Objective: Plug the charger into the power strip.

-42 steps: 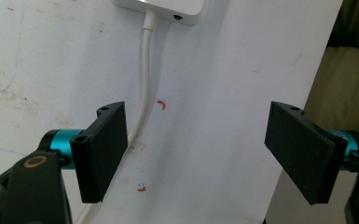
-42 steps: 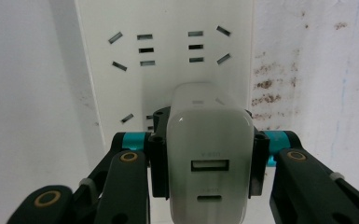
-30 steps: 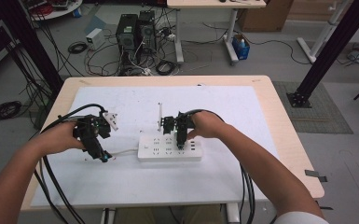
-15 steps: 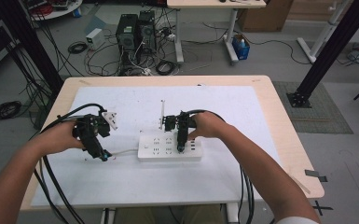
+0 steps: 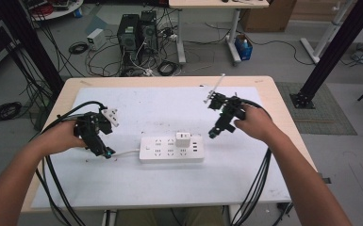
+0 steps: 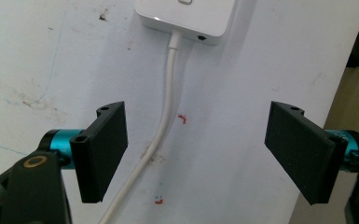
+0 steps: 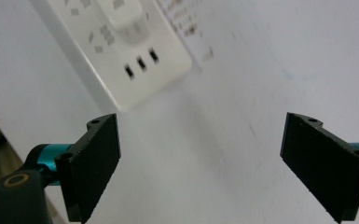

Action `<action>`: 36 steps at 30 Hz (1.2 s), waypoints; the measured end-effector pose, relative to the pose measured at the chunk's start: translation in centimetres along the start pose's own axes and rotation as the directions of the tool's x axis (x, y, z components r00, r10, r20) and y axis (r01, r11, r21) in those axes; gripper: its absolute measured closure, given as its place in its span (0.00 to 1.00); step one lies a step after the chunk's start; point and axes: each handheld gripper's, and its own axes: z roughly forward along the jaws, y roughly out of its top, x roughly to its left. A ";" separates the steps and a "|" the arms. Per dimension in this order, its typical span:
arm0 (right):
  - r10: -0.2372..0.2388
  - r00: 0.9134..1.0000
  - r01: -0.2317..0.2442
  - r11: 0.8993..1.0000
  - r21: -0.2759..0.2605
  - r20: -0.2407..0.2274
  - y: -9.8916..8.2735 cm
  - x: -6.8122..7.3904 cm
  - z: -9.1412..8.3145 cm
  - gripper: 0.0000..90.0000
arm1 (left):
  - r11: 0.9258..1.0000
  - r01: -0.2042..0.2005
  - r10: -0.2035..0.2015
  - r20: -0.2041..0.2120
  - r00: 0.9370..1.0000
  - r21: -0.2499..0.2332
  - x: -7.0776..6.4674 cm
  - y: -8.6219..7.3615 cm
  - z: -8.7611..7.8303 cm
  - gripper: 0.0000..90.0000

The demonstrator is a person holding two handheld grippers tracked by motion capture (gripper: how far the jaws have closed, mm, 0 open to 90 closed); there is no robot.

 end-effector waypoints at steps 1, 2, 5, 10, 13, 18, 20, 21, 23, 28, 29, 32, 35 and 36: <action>0.001 1.000 -0.001 1.000 0.015 0.021 -1.0 -0.1 -0.4 0.13 | 1.000 -0.004 0.004 0.000 1.000 0.004 0.1 0.0 0.0 0.24; 0.001 0.999 -0.002 1.000 0.031 0.050 -1.6 -0.2 -0.6 0.13 | 1.000 0.004 -0.004 0.000 1.000 0.005 0.1 0.0 0.0 0.24; 0.012 0.998 -0.019 0.995 0.101 0.070 -3.6 -0.5 -1.1 0.01 | 1.000 0.012 -0.012 0.001 1.000 0.005 0.1 0.1 0.0 0.24; 0.034 0.997 -0.042 0.991 0.127 0.065 -6.4 -0.5 -2.1 0.01 | 1.000 0.006 -0.006 0.001 1.000 0.000 -0.1 0.3 -0.3 0.24; 0.052 0.997 -0.059 0.992 0.115 0.059 -7.3 -0.2 -2.5 0.01 | 1.000 0.009 -0.009 -0.007 1.000 0.001 -0.2 0.6 -0.4 0.24; 0.043 0.997 -0.049 0.995 0.092 0.060 -8.0 0.4 -2.9 0.01 | 0.999 0.031 -0.031 -0.029 0.999 -0.013 -0.2 0.9 -0.6 0.24; 0.047 0.997 -0.053 0.994 0.093 0.060 -8.1 0.5 -2.9 0.01 | 0.999 0.028 -0.028 -0.030 0.999 -0.016 -0.2 0.9 -0.7 0.24; 0.050 0.997 -0.055 0.995 0.088 0.056 -8.1 0.5 -2.9 0.01 | 1.000 0.022 -0.022 -0.030 0.999 -0.015 -0.3 0.9 -0.8 0.24; 0.051 0.997 -0.055 0.995 0.087 0.051 -8.1 0.5 -2.9 0.01 | 1.000 0.020 -0.021 -0.031 0.999 -0.014 -0.3 0.9 -0.8 0.24; 0.042 0.998 -0.046 0.995 0.084 0.045 -8.1 0.6 -2.6 0.01 | 0.999 0.031 -0.032 -0.042 0.999 -0.017 -0.4 0.8 -0.9 0.24; 0.048 0.998 -0.051 0.995 0.086 0.038 -8.1 0.6 -2.5 0.01 | 1.000 0.025 -0.026 -0.045 0.999 -0.015 -0.4 0.9 -0.8 0.24; 0.050 0.998 -0.052 0.994 0.092 0.024 -8.1 0.6 -2.1 0.01 | 1.000 0.028 -0.029 -0.047 0.998 -0.008 -0.2 0.9 -0.8 0.24; 0.047 0.999 -0.049 0.995 0.092 0.024 -8.2 0.6 -1.8 0.01 | 0.999 0.036 -0.037 -0.048 0.998 -0.014 0.0 0.9 -0.6 0.24; 0.040 0.999 -0.042 0.995 0.090 0.022 -8.2 0.5 -1.7 0.01 | 0.999 0.032 -0.033 -0.047 0.998 -0.007 0.0 0.9 -0.6 0.24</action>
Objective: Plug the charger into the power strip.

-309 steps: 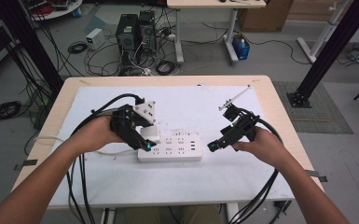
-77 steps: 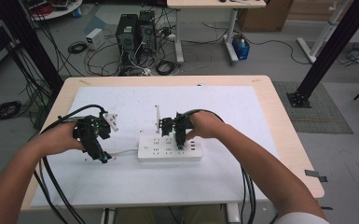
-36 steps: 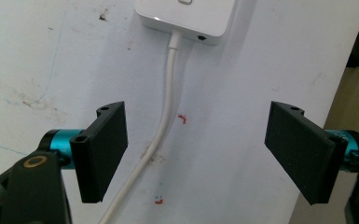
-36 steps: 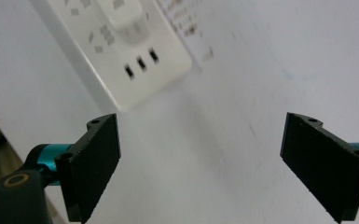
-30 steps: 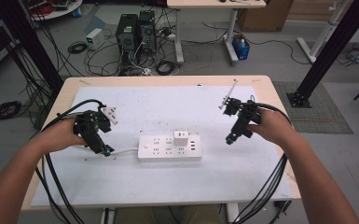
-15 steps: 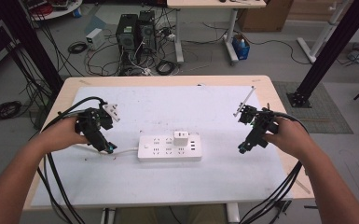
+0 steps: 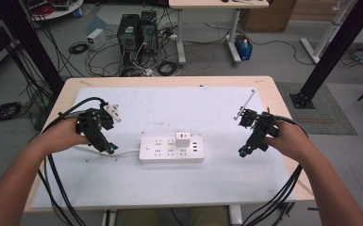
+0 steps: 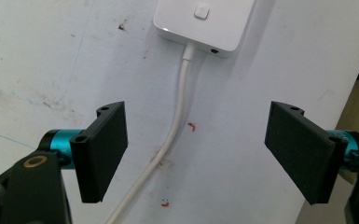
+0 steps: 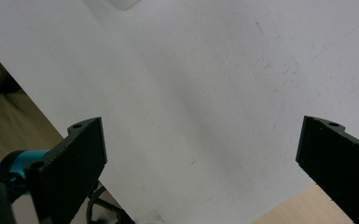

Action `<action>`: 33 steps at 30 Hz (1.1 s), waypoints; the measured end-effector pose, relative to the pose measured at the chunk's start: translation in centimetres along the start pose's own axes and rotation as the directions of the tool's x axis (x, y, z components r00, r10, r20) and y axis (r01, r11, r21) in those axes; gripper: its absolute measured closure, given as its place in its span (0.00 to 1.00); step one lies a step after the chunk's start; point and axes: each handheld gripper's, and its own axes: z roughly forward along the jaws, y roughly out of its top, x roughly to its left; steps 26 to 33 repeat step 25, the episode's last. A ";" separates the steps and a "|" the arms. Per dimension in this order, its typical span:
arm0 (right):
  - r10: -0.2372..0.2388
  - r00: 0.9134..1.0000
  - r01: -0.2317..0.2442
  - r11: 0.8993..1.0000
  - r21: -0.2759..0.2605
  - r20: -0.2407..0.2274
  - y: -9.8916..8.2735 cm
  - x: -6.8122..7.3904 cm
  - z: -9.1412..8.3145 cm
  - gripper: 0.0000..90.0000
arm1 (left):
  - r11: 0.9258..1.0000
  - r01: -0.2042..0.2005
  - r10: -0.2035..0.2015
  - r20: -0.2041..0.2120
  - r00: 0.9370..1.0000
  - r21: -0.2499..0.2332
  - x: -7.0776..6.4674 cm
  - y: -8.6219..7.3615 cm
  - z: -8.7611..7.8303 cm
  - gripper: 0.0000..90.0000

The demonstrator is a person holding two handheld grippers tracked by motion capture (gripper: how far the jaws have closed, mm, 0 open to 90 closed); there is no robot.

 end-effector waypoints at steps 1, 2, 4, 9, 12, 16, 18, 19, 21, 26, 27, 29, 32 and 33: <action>-0.003 1.000 0.003 1.000 -0.003 0.001 0.0 0.0 0.0 0.01 | 1.000 0.001 -0.001 0.001 1.000 0.000 0.0 0.0 0.0 0.24; -0.005 1.000 0.005 1.000 -0.003 0.003 0.0 -0.1 0.1 0.01 | 1.000 0.003 -0.003 -0.001 1.000 -0.004 0.0 0.0 0.1 0.24; 0.004 1.000 -0.004 1.000 0.002 0.002 0.1 0.0 0.1 0.01 | 1.000 0.005 -0.005 -0.003 1.000 -0.001 0.1 0.1 0.1 0.24; 0.001 1.000 -0.001 1.000 0.004 -0.002 0.1 0.0 0.5 0.01 | 1.000 0.005 -0.005 0.001 1.000 0.002 0.1 0.1 0.3 0.24; 0.000 1.000 0.000 1.000 0.007 -0.011 0.1 0.0 0.7 0.01 | 1.000 0.008 -0.008 0.006 1.000 0.003 0.1 0.2 0.4 0.24; 0.003 1.000 -0.003 1.000 0.001 -0.014 -0.1 0.1 0.8 0.01 | 1.000 0.003 -0.003 0.007 1.000 0.007 0.0 0.2 0.5 0.24; 0.005 1.000 -0.005 1.000 0.002 -0.014 -0.2 0.1 0.8 0.01 | 1.000 0.003 -0.003 0.006 1.000 0.005 -0.1 0.3 0.6 0.24; 0.006 1.000 -0.006 1.000 -0.002 -0.014 -0.3 0.1 0.8 0.01 | 1.000 0.004 -0.004 0.007 1.000 0.006 -0.1 0.3 0.6 0.24; 0.010 1.000 -0.010 1.000 0.002 -0.013 -0.4 0.2 0.7 0.01 | 1.000 0.003 -0.003 0.004 1.000 0.006 -0.2 0.2 0.6 0.24; 0.012 1.000 -0.012 1.000 -0.014 -0.012 -0.6 0.2 0.6 0.01 | 1.000 0.011 -0.011 -0.007 1.000 -0.007 -0.2 0.1 0.5 0.24; 0.012 1.000 -0.012 1.000 -0.014 -0.012 -0.6 0.2 0.6 0.01 | 1.000 0.011 -0.011 -0.007 1.000 -0.007 -0.2 0.1 0.5 0.24; 0.012 1.000 -0.012 1.000 -0.014 -0.012 -0.6 0.2 0.6 0.01 | 1.000 0.011 -0.011 -0.007 1.000 -0.007 -0.2 0.1 0.5 0.24; 0.012 1.000 -0.012 1.000 -0.014 -0.012 -0.6 0.2 0.6 0.01 | 1.000 0.011 -0.011 -0.007 1.000 -0.007 -0.2 0.1 0.5 0.24; 0.012 1.000 -0.012 1.000 -0.014 -0.012 -0.6 0.2 0.6 0.01 | 1.000 0.011 -0.011 -0.007 1.000 -0.007 -0.2 0.1 0.5 0.24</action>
